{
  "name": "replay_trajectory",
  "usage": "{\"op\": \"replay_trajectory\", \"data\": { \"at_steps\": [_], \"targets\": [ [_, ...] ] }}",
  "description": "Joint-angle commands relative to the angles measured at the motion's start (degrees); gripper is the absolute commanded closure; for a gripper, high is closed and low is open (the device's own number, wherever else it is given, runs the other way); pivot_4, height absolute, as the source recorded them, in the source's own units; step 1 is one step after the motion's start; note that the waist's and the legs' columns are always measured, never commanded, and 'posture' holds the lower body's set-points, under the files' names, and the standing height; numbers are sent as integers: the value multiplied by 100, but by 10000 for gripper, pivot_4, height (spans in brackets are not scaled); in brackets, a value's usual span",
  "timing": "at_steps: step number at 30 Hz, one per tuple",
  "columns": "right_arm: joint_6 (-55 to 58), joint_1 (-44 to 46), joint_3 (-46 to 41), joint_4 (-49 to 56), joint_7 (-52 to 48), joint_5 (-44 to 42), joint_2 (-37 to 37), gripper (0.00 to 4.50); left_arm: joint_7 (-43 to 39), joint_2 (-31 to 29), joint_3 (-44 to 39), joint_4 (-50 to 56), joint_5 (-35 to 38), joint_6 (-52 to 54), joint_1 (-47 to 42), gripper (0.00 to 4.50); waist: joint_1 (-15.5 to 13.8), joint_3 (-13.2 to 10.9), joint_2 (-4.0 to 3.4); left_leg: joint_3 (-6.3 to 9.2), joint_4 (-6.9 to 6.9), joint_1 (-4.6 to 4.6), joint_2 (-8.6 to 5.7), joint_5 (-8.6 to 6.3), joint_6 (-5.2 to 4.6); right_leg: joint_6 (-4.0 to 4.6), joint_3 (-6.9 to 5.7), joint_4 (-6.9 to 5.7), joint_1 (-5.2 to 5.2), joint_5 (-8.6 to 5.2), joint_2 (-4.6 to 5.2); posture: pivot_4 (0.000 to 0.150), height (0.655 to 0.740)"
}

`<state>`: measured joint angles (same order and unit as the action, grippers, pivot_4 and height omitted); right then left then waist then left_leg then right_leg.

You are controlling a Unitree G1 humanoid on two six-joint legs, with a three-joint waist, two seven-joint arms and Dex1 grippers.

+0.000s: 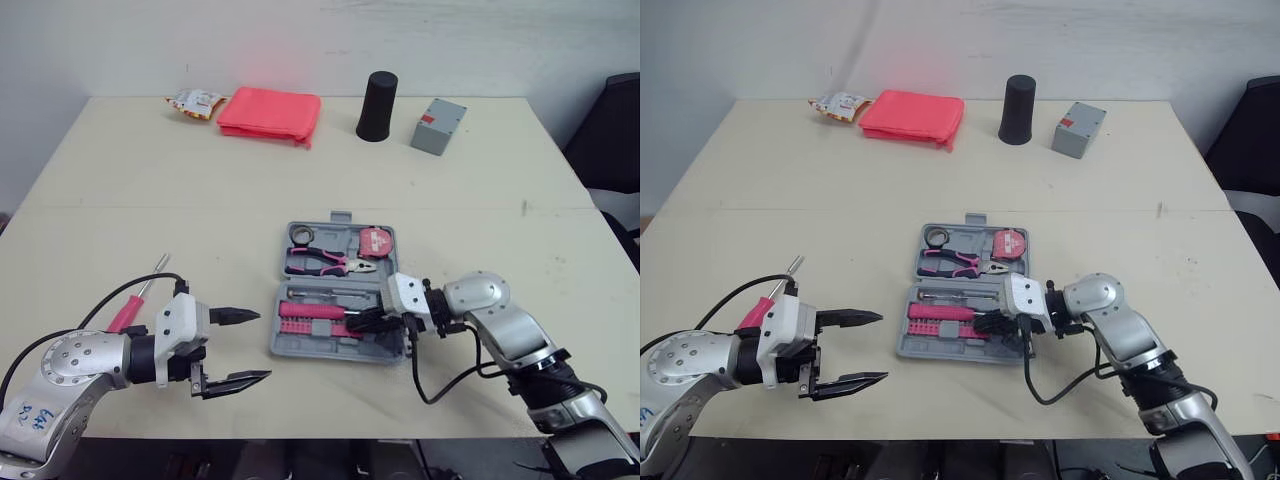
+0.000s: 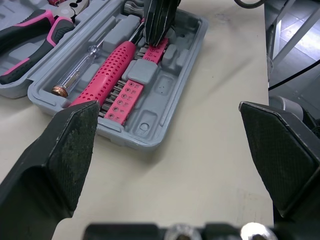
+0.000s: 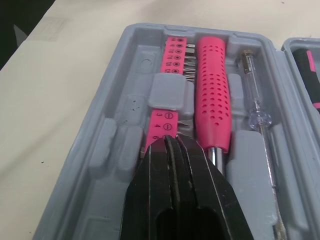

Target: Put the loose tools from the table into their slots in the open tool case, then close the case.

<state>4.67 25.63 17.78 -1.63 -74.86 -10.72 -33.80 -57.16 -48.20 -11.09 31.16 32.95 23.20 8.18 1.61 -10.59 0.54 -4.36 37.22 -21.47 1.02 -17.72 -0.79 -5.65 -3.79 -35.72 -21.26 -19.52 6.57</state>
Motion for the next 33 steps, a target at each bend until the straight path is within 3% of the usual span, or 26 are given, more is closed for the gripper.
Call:
{"op": "replay_trajectory", "data": {
  "at_steps": [1,4,8,11,16,19,21,27,33],
  "targets": [
    [11,-272,241,-32,98,312,-75,44882,-10,-59,-112,144,7,-34,-1,0,0,1,2,0,0,2,0,0,0,0,0,0,2,0,0,1500,7400],
    [-372,-358,274,-206,353,648,-121,44882,9,-70,-247,48,-58,-103,35,0,1,6,9,0,-2,9,0,-1,2,0,0,2,9,0,0,1500,7400],
    [426,-521,-582,390,432,-655,15,44882,86,24,-796,-101,-125,-334,229,0,1,11,19,2,-4,29,5,-4,6,2,0,9,30,-1,0,1500,7400],
    [245,-731,-1144,615,193,-1188,-185,44882,216,143,-1341,-255,-142,-433,483,0,-8,6,11,4,-5,16,4,-6,3,2,0,13,21,-1,1,1500,7400],
    [-281,-1243,-2607,141,185,-1627,-734,44882,580,735,-3215,-811,-79,-695,1404,0,5,5,11,3,-8,17,4,-22,-7,2,-3,25,26,-1,1,1500,7400],
    [-974,-1263,-3340,-1090,222,-1367,-1318,35704,758,951,-4339,-1997,-73,-1049,1690,0,2,4,13,-4,-3,16,4,-29,-15,2,-6,32,26,-1,2,1500,7400],
    [-1814,-1216,-3654,-2169,387,-1028,-1581,26032,900,892,-4846,-2897,-187,-1346,1707,0,0,5,13,-5,-1,21,5,-32,-21,2,-11,35,30,-1,2,1500,7400],
    [-3333,-1075,-3952,-4203,175,-864,-1903,312,1130,619,-5263,-4310,-610,-2172,1844,0,6,5,16,-10,-5,25,6,-46,-36,4,-9,31,25,-2,7,1500,7400],
    [-3994,-949,-4199,-5070,815,-835,-1882,312,1263,1066,-5062,-3870,-496,-1986,2297,0,50,4,2,-27,-10,25,7,-63,15,5,-4,33,15,-2,19,1500,7400]
  ]
}}
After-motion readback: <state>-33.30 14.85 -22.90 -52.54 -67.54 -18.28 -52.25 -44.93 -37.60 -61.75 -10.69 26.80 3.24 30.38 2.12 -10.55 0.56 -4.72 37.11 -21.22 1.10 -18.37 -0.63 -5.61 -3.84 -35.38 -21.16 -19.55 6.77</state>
